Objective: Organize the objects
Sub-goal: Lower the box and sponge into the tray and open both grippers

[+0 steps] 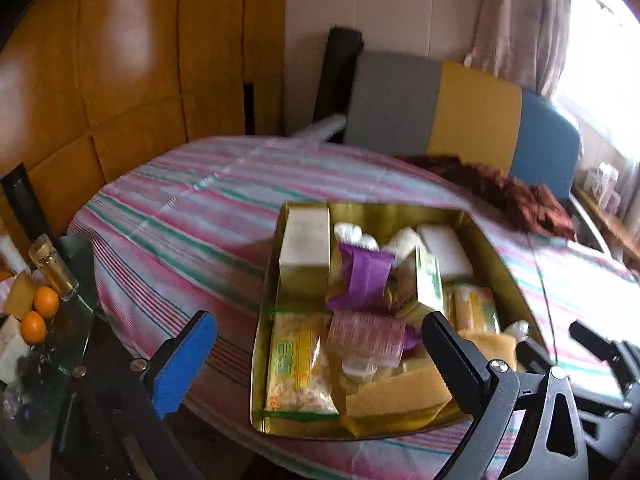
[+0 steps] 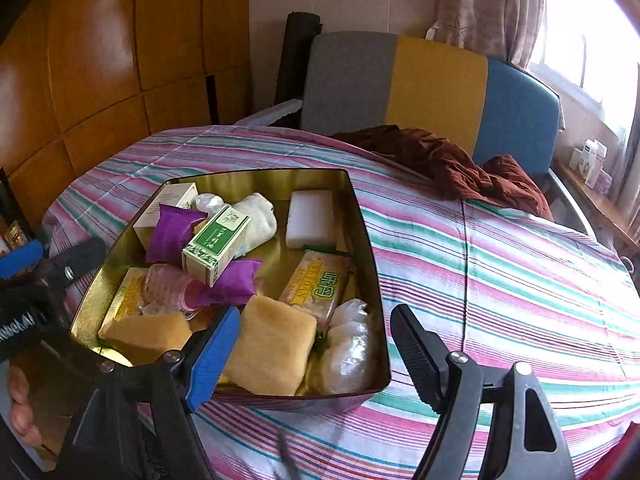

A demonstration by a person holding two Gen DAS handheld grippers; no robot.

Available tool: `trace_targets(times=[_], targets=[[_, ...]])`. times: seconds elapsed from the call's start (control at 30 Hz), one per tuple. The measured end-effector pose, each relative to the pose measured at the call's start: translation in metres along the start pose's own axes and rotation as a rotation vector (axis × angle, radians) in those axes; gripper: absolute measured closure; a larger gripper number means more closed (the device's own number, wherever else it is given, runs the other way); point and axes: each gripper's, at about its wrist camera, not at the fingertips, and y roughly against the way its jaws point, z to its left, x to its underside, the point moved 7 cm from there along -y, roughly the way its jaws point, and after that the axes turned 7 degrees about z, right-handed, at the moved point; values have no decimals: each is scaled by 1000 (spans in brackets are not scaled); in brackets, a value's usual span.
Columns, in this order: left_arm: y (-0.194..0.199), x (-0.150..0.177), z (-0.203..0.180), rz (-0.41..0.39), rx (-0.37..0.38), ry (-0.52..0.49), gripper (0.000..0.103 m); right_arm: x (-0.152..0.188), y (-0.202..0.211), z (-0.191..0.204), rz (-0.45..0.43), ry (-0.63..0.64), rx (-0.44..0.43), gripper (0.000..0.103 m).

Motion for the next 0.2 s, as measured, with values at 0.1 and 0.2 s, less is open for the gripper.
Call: trace_targets(times=[0.1,0.2], targets=[[3,0,1,-7,-4,6,3,1,-1,3,2,8,-1,24],[2,0,2,5,0,11,2,1,0,6,0,11,-7,24]])
